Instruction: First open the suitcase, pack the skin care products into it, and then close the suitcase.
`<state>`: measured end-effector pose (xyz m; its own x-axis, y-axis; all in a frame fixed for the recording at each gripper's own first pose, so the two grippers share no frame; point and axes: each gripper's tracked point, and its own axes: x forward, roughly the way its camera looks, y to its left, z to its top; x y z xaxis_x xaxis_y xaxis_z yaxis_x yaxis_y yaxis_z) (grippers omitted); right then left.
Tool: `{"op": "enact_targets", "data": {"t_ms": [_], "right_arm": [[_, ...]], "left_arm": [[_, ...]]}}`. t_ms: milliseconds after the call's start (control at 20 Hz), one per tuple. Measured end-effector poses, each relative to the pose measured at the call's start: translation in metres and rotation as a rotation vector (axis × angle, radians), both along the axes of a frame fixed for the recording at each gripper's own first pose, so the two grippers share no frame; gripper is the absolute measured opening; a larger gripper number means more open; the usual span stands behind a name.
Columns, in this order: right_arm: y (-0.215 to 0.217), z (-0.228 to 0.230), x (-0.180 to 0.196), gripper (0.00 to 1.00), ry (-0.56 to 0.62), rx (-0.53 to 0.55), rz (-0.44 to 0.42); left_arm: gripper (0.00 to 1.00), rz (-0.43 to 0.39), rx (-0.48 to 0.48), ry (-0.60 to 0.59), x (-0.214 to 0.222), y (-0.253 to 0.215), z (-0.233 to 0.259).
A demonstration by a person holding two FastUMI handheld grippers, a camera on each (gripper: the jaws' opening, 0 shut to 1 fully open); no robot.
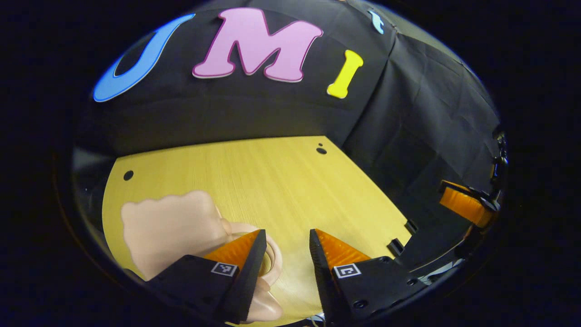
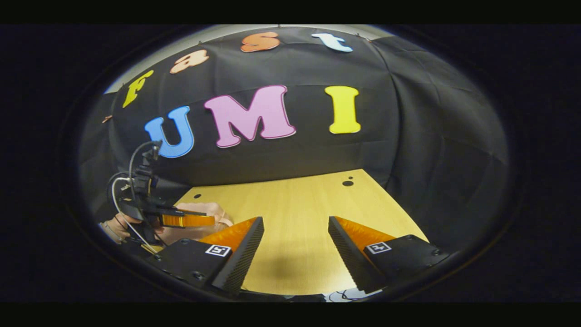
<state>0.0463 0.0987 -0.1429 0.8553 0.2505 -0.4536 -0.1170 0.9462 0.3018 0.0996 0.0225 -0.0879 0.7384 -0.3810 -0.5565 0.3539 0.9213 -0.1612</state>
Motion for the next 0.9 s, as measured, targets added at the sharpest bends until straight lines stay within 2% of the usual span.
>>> {"op": "enact_targets", "data": {"t_ms": [150,300,450,600,650,700,750,800,900], "right_arm": [[0.019,0.030,0.020,0.92,-0.071,0.002,0.040],[0.022,0.074,0.043,0.92,-0.198,-0.039,0.047],[0.018,0.134,0.068,0.92,-0.388,-0.120,0.020],[0.011,0.186,0.079,0.95,-0.554,-0.158,-0.041],[0.014,0.194,0.080,0.94,-0.583,-0.157,-0.048],[0.019,0.196,0.080,0.96,-0.589,-0.145,-0.043],[0.024,0.197,0.079,0.98,-0.587,-0.124,-0.032],[0.028,0.197,0.078,0.94,-0.583,-0.094,-0.013],[0.026,0.195,0.080,0.96,-0.575,-0.067,-0.007]], "left_arm": [[0.64,0.046,-0.007,-0.184,-0.008,-0.001,0.059],[0.72,0.109,0.032,-0.398,-0.022,-0.002,0.123],[0.74,0.192,0.065,-0.574,-0.038,0.001,0.184],[0.77,0.295,0.046,-0.698,-0.056,0.007,0.231],[0.78,0.336,0.055,-0.745,-0.058,0.016,0.244],[0.88,0.384,0.076,-0.792,-0.066,0.027,0.258],[0.91,0.429,0.100,-0.829,-0.071,0.034,0.266],[0.93,0.465,0.117,-0.841,-0.078,0.039,0.273],[0.94,0.512,0.123,-0.864,-0.089,0.043,0.284]]}}
